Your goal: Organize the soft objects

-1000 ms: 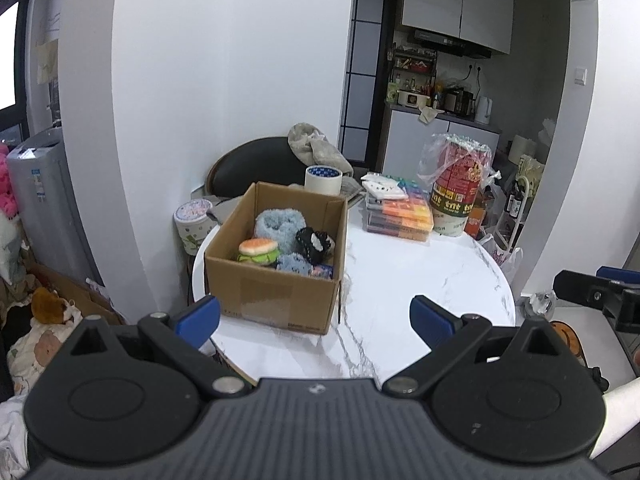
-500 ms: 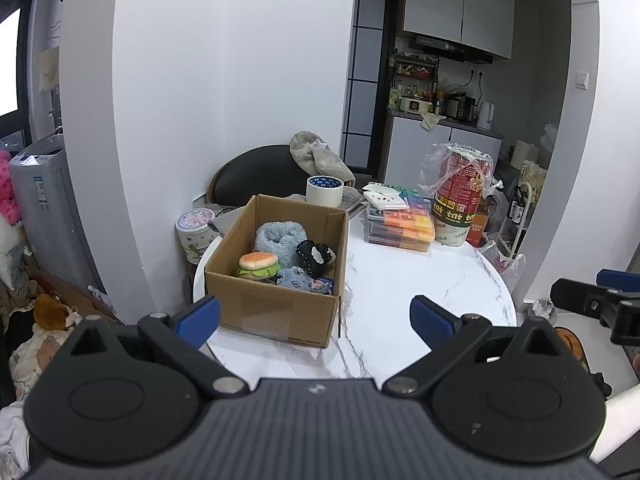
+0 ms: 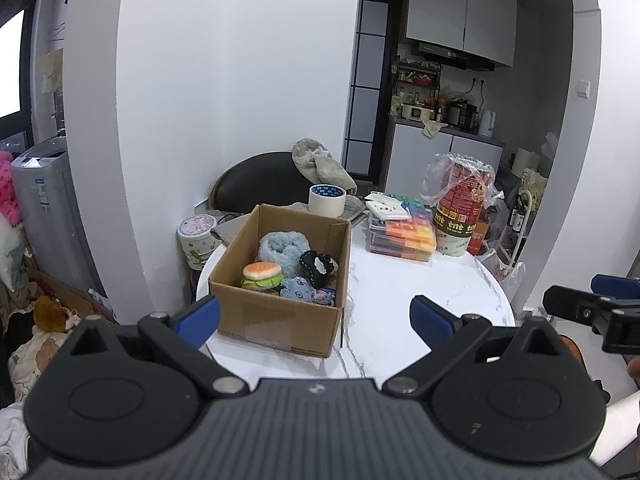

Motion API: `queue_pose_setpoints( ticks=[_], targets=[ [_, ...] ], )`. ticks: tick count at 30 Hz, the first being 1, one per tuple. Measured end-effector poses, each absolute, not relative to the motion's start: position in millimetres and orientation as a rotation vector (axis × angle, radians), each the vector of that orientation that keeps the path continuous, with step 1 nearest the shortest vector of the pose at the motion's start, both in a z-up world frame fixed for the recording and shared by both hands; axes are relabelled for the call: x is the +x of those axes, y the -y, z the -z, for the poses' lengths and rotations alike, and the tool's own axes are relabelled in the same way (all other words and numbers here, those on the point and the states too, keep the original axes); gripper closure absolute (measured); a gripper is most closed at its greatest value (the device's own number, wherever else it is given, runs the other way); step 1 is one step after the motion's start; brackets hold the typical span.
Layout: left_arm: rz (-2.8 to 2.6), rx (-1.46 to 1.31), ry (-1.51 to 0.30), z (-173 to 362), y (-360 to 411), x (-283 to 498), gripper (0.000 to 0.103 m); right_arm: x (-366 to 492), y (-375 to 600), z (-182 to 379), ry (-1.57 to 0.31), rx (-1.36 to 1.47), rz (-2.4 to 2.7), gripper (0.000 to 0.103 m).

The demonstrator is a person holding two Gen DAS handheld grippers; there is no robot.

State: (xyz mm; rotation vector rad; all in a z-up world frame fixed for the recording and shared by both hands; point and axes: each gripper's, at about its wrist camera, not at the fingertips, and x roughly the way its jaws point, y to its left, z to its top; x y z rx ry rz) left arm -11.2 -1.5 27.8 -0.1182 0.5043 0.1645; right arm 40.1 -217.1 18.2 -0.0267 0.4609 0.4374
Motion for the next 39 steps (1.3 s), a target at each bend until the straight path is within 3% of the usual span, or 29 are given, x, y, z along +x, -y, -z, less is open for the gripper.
queue_pose_setpoints(
  ticks=[39],
  targets=[
    [-0.163,-0.083,-0.503,-31,3,-4,0.003,47,213,-22,-0.469,-0.031,-0.429,0.000]
  ],
)
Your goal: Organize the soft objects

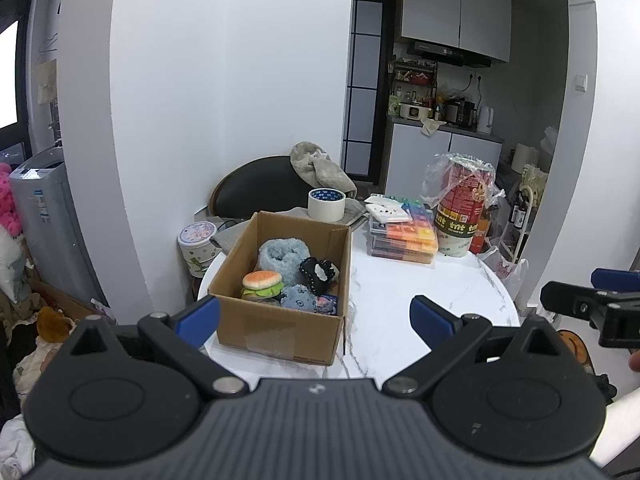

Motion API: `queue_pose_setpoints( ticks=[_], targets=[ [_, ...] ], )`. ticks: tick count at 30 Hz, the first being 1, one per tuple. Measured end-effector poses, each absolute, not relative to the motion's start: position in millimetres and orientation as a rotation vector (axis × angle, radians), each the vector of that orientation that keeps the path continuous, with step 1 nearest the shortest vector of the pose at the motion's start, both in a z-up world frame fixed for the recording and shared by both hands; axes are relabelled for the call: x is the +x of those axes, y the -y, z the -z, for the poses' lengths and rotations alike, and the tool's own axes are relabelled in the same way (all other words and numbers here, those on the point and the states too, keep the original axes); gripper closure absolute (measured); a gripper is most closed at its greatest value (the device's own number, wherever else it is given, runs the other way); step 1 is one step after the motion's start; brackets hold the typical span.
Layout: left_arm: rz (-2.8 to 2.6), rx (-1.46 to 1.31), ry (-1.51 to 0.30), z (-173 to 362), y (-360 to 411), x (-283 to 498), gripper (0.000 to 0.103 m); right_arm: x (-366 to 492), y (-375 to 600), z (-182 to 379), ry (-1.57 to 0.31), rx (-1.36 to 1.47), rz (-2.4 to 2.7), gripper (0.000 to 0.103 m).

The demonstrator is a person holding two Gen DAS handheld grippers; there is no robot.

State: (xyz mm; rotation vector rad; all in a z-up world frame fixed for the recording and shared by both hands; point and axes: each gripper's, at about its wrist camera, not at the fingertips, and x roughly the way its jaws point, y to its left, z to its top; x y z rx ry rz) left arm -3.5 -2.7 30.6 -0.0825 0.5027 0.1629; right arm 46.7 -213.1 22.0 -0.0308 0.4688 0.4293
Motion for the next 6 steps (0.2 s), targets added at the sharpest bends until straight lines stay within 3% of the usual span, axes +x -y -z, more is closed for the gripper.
queue_pose_setpoints(
  ticks=[6],
  targets=[
    [-0.153,-0.090,-0.531,-20.6,-1.1,4.4,0.003,51.0,208.5,-16.1,-0.489,-0.037,-0.429,0.000]
  ],
)
